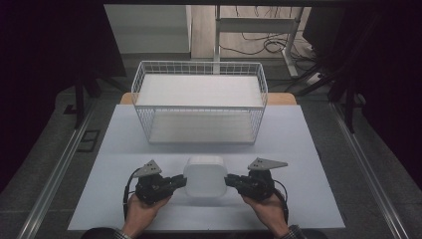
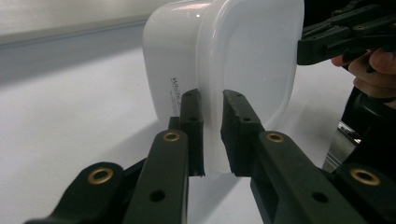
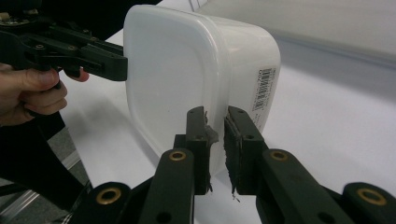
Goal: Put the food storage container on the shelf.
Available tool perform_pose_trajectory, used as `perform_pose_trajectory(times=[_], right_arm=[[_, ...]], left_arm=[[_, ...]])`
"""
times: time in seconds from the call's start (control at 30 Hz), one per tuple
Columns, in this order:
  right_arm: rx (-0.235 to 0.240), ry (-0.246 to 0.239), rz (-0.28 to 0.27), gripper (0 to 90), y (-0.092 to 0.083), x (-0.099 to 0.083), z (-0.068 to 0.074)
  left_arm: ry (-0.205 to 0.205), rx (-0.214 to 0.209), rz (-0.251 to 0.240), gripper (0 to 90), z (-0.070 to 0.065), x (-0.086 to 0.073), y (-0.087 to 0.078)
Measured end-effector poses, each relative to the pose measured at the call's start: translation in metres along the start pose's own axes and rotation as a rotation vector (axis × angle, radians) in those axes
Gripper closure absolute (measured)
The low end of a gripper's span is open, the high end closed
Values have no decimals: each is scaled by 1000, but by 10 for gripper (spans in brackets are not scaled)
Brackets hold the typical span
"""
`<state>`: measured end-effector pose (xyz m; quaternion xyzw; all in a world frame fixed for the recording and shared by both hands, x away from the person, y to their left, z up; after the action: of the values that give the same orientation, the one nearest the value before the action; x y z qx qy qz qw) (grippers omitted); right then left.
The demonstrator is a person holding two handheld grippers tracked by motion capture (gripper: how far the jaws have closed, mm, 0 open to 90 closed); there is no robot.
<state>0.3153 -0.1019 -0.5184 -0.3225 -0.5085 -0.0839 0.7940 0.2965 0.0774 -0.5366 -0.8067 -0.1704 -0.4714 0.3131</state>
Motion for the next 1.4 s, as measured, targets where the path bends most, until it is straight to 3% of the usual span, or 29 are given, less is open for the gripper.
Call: perform_pose_trajectory(times=[0.27, 0.87, 1.17, 1.4], right_arm=[[-13, -33, -17, 797, 16, 23, -14], [-62, -7, -53, 787, 58, 63, -68], [-93, 16, -17, 781, 81, 63, -86], [-119, 32, 4, 777, 91, 59, -96]], left_arm=[[24, 34, -16, 796, 18, 23, 7], [5, 91, -41, 795, 68, 66, 43], [-46, 124, -15, 793, 89, 63, 57], [-51, 147, 6, 786, 101, 60, 69]])
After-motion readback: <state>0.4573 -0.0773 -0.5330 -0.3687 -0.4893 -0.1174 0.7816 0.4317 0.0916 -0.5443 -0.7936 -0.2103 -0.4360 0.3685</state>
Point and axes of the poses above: each handheld gripper's, and its own axes: y roughly forward along the jaws, x roughly out of its top, z roughly to its left, the point moved 10 cm from there along y, roughly forward along the jaws, and after that the axes turned 8 degrees about -z, right-handed, at the moved point
